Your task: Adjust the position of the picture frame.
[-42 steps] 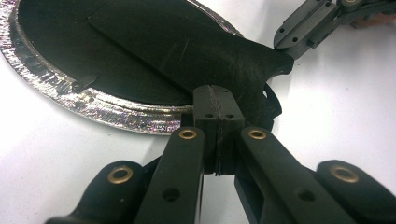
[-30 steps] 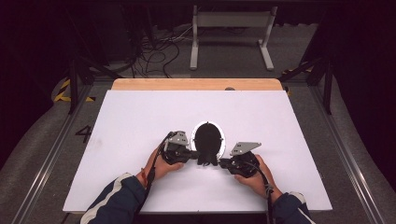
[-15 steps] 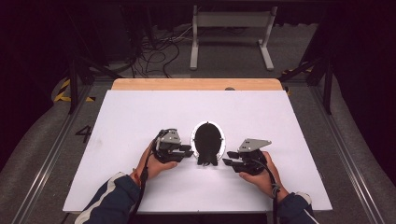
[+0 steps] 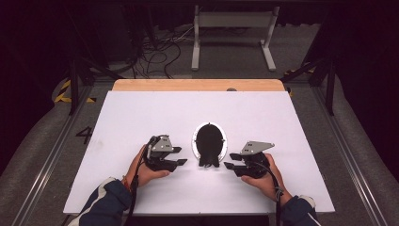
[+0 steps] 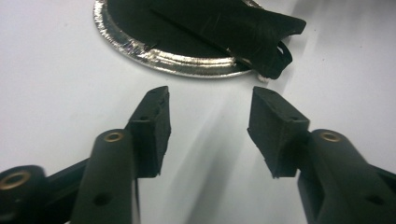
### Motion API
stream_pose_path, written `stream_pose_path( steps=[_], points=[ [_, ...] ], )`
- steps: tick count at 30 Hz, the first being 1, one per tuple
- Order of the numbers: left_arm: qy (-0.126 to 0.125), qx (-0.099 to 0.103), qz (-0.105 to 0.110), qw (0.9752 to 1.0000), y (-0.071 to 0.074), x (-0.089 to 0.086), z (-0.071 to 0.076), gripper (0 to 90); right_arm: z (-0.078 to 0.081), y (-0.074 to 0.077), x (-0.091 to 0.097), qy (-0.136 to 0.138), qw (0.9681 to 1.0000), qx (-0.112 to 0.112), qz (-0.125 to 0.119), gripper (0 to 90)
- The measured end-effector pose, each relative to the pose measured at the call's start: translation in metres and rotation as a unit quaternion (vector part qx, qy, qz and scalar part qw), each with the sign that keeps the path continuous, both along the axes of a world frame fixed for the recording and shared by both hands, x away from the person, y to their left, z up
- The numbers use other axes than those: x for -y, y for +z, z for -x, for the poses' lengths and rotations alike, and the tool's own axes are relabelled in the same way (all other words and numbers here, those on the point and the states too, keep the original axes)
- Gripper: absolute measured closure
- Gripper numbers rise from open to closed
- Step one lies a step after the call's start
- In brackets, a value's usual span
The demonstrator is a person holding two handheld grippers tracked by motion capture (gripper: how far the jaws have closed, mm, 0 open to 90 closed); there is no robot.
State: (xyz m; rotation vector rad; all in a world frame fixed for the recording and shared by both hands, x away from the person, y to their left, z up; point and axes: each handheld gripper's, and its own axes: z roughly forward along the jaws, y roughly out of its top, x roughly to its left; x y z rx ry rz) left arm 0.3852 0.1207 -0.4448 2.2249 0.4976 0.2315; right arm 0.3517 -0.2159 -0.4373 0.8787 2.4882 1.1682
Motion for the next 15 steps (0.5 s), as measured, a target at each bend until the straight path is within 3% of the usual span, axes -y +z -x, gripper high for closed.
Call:
stream_pose_path(
  steps=[4,6,10,15],
  points=[
    [0.018,0.016,-0.007,0.9997,0.002,-0.011,0.005,38.5,0.001,-0.001,-0.001,0.003,1.0000,-0.001,0.002,58.1],
    [0.024,0.018,0.000,0.9995,0.004,-0.018,0.008,36.3,0.002,-0.001,-0.001,0.002,1.0000,0.001,0.001,59.4],
    [0.040,0.018,0.004,0.9990,0.003,-0.026,0.013,25.5,0.003,-0.002,-0.002,0.009,1.0000,0.001,0.000,58.0],
    [0.047,0.013,0.011,0.9987,0.002,-0.033,0.018,19.7,0.003,-0.003,-0.003,0.007,1.0000,0.000,0.004,53.0]
  ],
)
